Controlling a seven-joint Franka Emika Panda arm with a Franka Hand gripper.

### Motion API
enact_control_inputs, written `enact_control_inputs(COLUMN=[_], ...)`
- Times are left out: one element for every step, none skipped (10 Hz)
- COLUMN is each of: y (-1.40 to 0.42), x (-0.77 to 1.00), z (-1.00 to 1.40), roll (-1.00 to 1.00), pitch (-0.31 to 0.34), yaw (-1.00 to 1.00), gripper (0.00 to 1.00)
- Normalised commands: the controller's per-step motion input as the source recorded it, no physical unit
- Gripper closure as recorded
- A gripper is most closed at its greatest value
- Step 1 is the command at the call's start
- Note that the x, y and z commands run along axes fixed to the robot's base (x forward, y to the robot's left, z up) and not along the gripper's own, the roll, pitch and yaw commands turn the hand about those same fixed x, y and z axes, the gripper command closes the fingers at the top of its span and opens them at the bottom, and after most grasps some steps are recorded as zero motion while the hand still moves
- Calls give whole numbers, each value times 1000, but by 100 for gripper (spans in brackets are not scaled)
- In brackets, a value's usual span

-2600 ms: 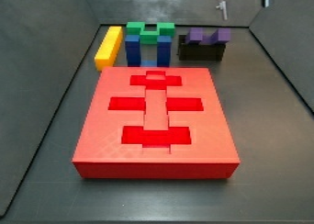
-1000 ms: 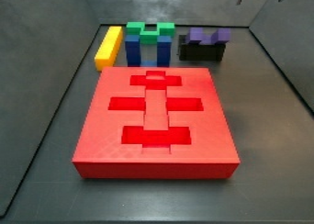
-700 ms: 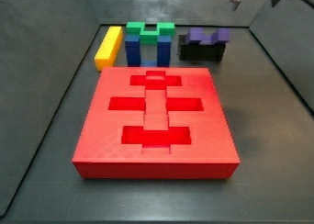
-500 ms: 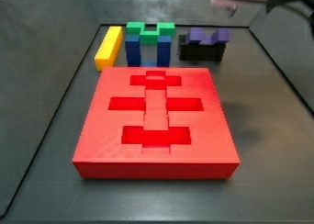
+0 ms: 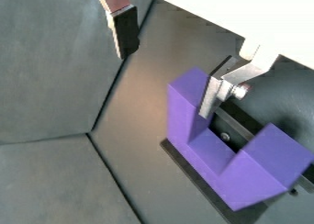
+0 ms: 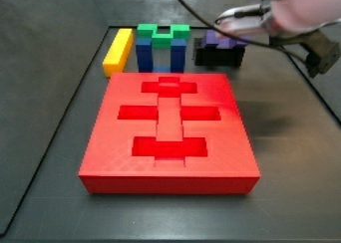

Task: Pick up the purple object. Move up. Place the purple object on the fixture. Regrasp the purple object. Move to above the board. Insert the purple object.
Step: Regrasp the purple object.

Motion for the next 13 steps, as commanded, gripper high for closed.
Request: enact_control_inputs(y=[-57,-11,0,91,57,326,314,231,0,0,6,0,0], x=[294,283,280,286,274,349,346,283,34,0,0,0,0], z=[-103,-191,-371,-300,-197,60,171,46,-26,-229,-211,-203,-197], roll=[391,403,509,403,140,-389,-577,-394,-26,-49,-146,-66,-60], pitch=[103,106,51,69,137,143,126,154,131,263,334,309,283], yaw=[243,217,191,206,89,0,0,0,0,0,0,0,0], gripper=[0,0,0,0,0,0,0,0,0,0,0,0,0])
